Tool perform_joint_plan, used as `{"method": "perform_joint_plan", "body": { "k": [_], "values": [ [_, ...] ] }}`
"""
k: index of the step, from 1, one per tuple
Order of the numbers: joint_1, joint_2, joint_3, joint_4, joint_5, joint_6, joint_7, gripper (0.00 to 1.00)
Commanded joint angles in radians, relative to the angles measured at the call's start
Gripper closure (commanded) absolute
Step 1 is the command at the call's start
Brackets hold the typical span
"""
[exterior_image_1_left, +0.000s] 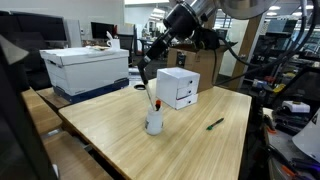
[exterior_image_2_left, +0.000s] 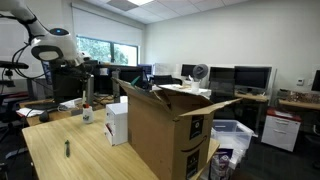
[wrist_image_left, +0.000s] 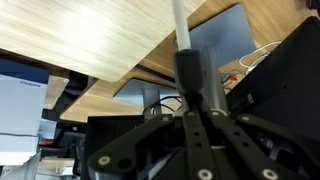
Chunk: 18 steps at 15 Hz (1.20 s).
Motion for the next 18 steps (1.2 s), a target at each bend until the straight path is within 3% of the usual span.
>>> {"method": "perform_joint_plan", "body": {
  "k": [1, 18],
  "values": [
    [-0.007, -0.017, -0.010, 0.001, -0.025, -0.006, 0.006, 0.95],
    [-0.004, -0.005, -0.041, 0.017, -0.004, -0.008, -0.024, 0.95]
  ]
}}
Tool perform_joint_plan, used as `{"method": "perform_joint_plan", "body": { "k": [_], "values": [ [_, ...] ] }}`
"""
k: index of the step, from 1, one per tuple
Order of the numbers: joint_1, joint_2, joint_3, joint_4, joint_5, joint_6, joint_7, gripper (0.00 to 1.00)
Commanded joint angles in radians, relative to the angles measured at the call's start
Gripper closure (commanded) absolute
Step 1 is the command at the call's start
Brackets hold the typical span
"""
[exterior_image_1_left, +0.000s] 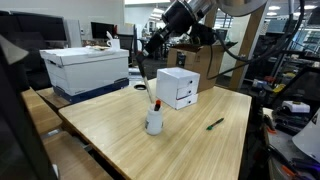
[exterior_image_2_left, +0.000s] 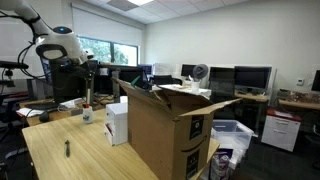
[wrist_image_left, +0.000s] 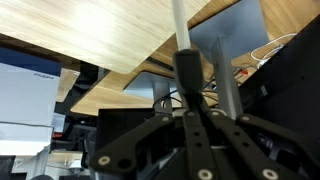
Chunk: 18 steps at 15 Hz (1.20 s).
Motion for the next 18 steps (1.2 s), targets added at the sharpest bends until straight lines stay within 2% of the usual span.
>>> {"method": "perform_joint_plan", "body": {
  "k": [1, 18],
  "values": [
    [-0.003, -0.003, -0.003, -0.002, 0.026, -0.014, -0.024, 0.95],
    [0.002, 0.037, 0.016, -0.017, 0.067, -0.016, -0.062, 0.95]
  ]
}}
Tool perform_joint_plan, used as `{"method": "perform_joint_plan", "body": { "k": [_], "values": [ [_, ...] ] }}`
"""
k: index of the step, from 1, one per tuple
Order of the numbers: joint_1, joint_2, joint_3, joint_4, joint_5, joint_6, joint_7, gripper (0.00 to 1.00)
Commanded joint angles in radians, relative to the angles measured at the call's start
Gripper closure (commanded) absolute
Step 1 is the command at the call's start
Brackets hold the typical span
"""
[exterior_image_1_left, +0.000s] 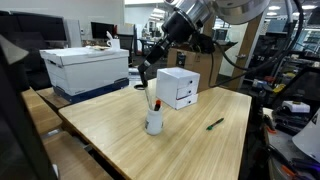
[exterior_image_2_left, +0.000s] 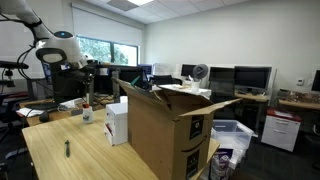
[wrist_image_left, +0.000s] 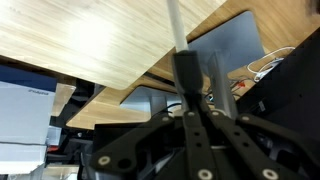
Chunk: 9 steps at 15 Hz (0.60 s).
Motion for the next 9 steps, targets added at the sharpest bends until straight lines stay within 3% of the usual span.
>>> {"method": "perform_joint_plan", "body": {
  "k": [1, 9],
  "values": [
    [0.000, 0.004, 0.010, -0.010, 0.053, -0.005, -0.056, 0.95],
    [-0.001, 0.013, 0.008, -0.037, 0.033, -0.004, -0.024, 0.95]
  ]
}}
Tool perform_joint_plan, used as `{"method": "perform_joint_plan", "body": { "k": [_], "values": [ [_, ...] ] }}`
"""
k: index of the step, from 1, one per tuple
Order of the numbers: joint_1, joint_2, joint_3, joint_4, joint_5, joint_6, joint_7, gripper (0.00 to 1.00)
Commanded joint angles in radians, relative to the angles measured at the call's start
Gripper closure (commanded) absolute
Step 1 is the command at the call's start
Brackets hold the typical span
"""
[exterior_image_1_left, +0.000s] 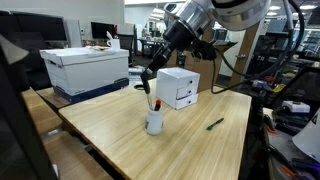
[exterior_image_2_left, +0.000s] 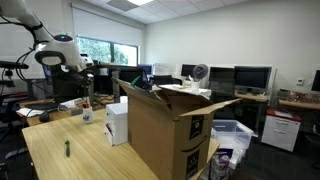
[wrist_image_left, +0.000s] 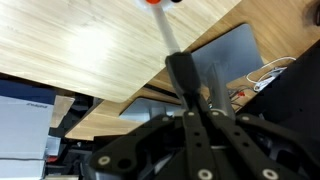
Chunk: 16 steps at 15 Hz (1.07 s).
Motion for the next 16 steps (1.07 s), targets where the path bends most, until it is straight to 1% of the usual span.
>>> {"method": "perform_joint_plan", "body": {
  "k": [1, 2, 3, 5, 9, 10, 11, 14, 16],
  "values": [
    [0.000, -0.004, -0.002, -0.036, -0.006, 0.007, 0.005, 0.95],
    [0.000, -0.006, -0.004, -0.046, -0.012, 0.007, 0.010, 0.94],
    [0.000, -0.008, -0.005, -0.053, -0.016, 0.006, 0.012, 0.70],
    [0.002, -0.012, -0.008, -0.066, -0.024, 0.011, 0.021, 0.69],
    [0.008, -0.014, -0.013, -0.082, -0.060, 0.027, 0.060, 0.50],
    [0.009, -0.013, -0.014, -0.085, -0.069, 0.034, 0.073, 0.45],
    [0.010, -0.017, -0.016, -0.090, -0.090, 0.040, 0.095, 0.36],
    [0.013, -0.015, -0.032, -0.116, -0.197, 0.062, 0.186, 0.19],
    [0.017, -0.018, -0.058, -0.157, -0.325, 0.077, 0.282, 0.07]
  ]
}}
